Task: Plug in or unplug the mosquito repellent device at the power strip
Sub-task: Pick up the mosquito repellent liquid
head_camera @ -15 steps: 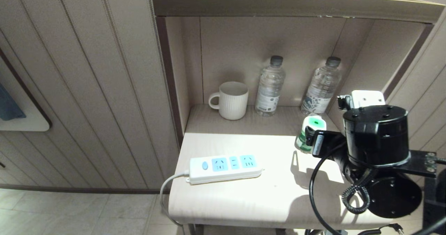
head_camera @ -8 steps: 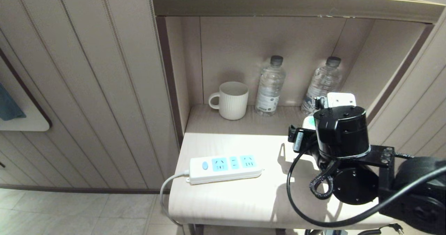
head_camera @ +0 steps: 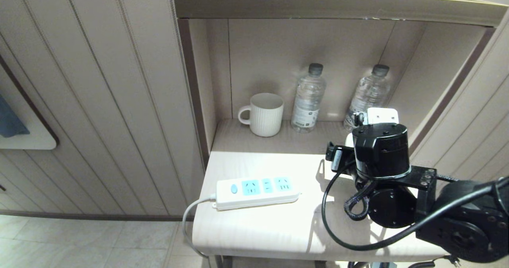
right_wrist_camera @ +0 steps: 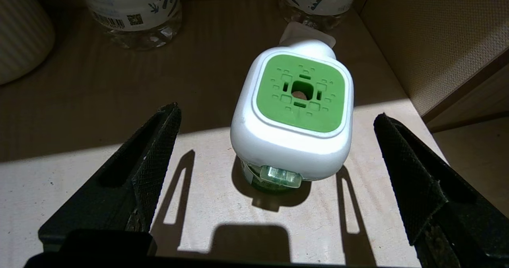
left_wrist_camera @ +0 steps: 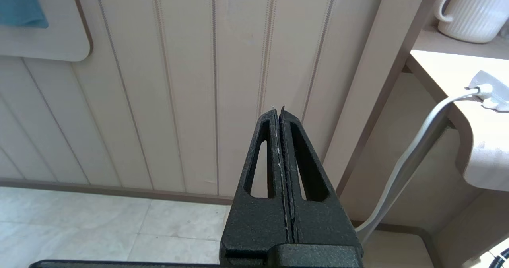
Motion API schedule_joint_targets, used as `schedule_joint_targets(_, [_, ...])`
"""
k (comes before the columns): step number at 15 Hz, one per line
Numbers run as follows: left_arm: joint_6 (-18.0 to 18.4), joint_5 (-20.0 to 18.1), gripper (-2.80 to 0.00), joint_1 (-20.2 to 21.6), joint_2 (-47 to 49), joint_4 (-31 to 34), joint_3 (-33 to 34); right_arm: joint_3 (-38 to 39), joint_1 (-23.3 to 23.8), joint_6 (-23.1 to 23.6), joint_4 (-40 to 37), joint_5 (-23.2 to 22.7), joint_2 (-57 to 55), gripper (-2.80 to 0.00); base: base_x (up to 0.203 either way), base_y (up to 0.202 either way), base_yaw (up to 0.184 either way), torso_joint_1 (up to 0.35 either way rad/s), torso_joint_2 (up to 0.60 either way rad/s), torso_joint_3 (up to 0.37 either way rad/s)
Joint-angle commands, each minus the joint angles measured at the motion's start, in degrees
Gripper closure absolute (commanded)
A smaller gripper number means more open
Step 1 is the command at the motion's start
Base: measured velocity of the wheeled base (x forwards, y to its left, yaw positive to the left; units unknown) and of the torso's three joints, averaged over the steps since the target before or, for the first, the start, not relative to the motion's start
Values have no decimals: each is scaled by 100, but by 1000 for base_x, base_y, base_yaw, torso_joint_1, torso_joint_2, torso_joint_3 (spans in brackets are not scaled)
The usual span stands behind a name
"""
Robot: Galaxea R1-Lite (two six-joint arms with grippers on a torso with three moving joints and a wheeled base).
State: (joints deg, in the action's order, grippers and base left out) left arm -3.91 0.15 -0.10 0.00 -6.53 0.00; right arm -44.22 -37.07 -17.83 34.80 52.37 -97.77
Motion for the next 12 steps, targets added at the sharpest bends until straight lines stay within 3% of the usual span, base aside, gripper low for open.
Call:
schedule_joint_targets(1, [-4, 3, 0, 1, 8, -6, 0, -42, 51, 17, 95, 10, -58, -280, 0, 0, 0, 0, 0, 0])
schedule_joint_targets(7, [-4, 3, 0, 1, 5, -6, 0, -36, 104, 84, 224, 1, -197, -280, 0, 0, 0, 0, 0, 0])
schedule_joint_targets(12, [-4, 3, 0, 1, 9, -6, 0, 326, 35, 258, 985, 151, -118, -280, 0, 0, 0, 0, 0, 0])
